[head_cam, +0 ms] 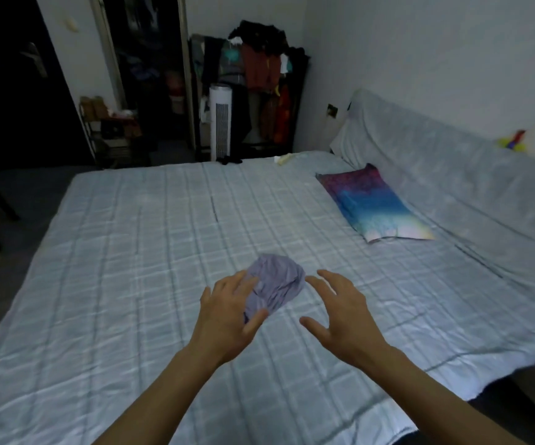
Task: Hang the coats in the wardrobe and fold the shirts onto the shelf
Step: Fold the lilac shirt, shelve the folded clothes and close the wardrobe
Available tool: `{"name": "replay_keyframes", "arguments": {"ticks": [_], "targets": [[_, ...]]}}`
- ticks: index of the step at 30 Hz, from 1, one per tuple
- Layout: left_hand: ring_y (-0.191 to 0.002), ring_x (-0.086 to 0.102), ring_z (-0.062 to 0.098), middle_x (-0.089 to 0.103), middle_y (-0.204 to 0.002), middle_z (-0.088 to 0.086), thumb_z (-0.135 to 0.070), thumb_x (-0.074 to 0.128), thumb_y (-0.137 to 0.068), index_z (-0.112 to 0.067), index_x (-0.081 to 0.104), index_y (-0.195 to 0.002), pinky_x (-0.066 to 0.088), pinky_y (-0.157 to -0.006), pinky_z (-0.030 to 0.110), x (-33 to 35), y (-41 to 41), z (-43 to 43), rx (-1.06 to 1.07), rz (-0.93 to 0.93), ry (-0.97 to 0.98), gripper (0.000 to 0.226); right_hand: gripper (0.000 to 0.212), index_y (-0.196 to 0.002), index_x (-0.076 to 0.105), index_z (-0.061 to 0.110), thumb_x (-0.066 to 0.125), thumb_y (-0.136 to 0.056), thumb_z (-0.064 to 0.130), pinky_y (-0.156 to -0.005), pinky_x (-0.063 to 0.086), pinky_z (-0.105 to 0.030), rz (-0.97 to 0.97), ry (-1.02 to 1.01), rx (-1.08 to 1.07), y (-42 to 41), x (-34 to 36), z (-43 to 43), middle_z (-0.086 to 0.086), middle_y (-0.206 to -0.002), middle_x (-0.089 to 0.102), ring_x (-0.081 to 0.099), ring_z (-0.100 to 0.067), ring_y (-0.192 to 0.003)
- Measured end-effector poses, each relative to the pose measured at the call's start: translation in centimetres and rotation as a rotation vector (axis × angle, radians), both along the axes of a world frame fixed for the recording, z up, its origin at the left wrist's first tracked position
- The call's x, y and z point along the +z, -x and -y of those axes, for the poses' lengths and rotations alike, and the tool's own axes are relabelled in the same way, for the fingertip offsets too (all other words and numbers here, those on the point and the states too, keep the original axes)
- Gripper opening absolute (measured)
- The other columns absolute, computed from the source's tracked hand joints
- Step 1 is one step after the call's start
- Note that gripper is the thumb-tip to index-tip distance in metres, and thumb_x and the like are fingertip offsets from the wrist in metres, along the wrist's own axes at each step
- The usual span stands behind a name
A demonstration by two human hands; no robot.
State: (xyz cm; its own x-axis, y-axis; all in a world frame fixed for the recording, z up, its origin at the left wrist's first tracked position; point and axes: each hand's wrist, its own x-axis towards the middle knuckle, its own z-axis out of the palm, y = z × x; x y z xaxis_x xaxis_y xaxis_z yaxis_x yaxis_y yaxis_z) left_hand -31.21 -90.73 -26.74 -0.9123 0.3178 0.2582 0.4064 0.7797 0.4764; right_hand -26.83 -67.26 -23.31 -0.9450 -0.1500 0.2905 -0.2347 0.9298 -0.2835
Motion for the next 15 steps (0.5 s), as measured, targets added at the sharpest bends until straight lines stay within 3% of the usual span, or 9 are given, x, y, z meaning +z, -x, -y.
{"name": "replay_keyframes", "arguments": {"ticks": [8, 11, 15], "targets": [[-0.122, 0.054, 0.029, 0.055, -0.138, 0.005, -0.064, 0.047, -0.082, -0.019, 0.056, -0.133, 0.042, -0.1, 0.052, -1.2, 5.9, -3.3, -0.027, 0.034, 0.04, 0.068, 0.069, -0.135, 0.055, 0.014, 0.079, -0.077, 0.041, -0.099, 0.034, -0.031, 0.001, 0.103, -0.031, 5.8, -1.9, -2.8, -0.011, -0.137, 0.054, 0.051, -0.028, -0.124], [-0.125, 0.052, 0.028, 0.053, -0.14, 0.003, -0.063, 0.048, -0.083, -0.023, 0.054, -0.136, 0.04, -0.102, 0.053, -2.6, 7.6, -4.4, 0.001, 0.071, 0.061, 0.067, 0.071, -0.139, 0.051, 0.014, 0.077, -0.079, 0.042, -0.103, 0.033, -0.034, 0.04, 0.149, -0.062, 8.1, -4.0, -5.3, -0.011, -0.141, 0.051, 0.048, -0.029, -0.129], [-0.129, 0.048, 0.026, 0.048, -0.145, 0.001, -0.065, 0.035, -0.08, -0.023, 0.052, -0.139, 0.036, -0.106, 0.048, -4.8, 10.1, -6.2, 0.067, 0.13, 0.113, 0.075, 0.069, -0.138, 0.052, 0.013, 0.077, -0.08, 0.04, -0.104, 0.033, -0.036, 0.103, 0.174, -0.002, 12.1, -6.4, -8.1, -0.013, -0.142, 0.05, 0.047, -0.032, -0.129]]}}
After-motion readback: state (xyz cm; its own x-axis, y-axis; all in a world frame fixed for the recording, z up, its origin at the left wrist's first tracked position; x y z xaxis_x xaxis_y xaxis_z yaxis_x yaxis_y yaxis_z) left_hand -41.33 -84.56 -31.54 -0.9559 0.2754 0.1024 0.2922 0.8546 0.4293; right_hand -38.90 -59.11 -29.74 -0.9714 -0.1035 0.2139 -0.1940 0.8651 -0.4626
